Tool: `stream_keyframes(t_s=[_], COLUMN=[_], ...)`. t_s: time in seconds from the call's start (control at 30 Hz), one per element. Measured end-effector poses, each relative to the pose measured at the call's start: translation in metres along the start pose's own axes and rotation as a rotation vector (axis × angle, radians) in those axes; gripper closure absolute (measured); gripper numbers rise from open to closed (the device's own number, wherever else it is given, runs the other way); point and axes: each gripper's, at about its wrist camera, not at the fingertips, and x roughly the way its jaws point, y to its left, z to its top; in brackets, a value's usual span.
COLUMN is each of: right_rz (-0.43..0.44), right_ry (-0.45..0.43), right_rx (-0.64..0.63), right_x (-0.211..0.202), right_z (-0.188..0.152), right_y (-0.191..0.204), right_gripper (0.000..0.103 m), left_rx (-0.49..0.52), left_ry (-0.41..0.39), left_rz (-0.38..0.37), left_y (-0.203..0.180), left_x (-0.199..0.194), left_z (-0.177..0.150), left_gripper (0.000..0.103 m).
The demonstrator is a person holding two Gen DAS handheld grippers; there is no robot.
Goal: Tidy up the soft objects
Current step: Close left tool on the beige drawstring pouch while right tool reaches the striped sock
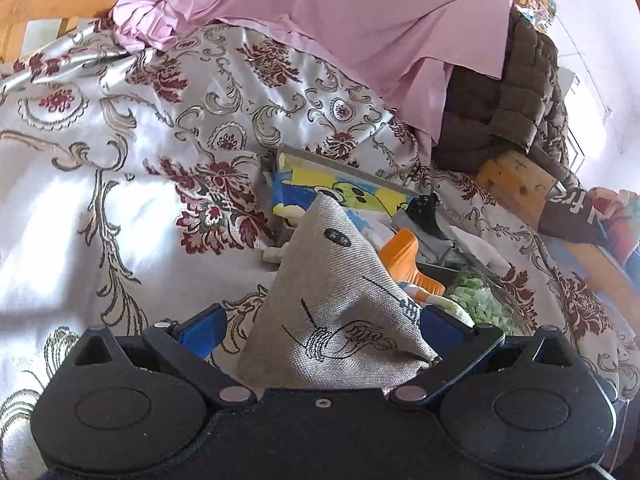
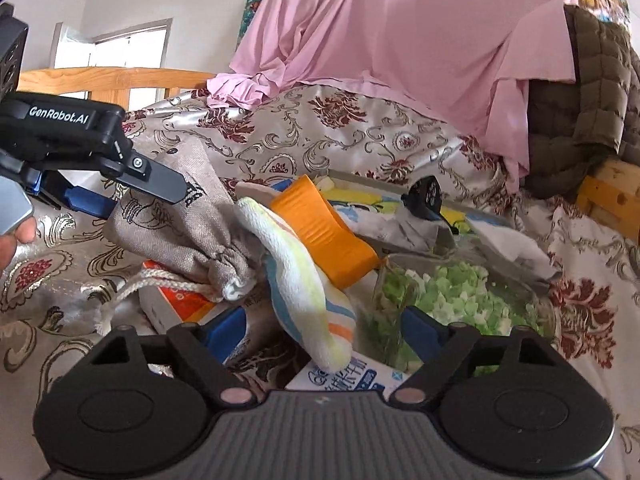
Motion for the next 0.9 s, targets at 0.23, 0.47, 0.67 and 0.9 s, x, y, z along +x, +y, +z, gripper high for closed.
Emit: stream_keyframes(t_s=[0.23, 0.47, 0.67, 0.9], right_rz=[0.026, 0.062, 0.065, 0.047], right_ry=[-0.005, 0.024, 0.034, 0.024], right_rx=[-0.007, -0.014, -0.001, 0.007], right_x=[0.002, 0.007, 0.006, -0.004], right_z=[0.004, 0.003, 0.002, 0.006], right_y=[0.002, 0.004, 0.005, 0.001], right_gripper=[0.026, 0.057, 0.084, 0.094], left_rx=[-0.012, -0.028, -0.027, -0.047], left_ry=[0.003, -0.003, 0.006, 0.029], left_rz=[-0.006, -0.005, -0.003, 0.052], left_y=[-0.002, -0.007, -0.011, -0.019], left_x=[0.0, -0.003, -0.004, -0.007], left_z=[0.002, 0.003, 0.003, 0.004], left_gripper=[0.001, 0.004, 0.017, 0.054])
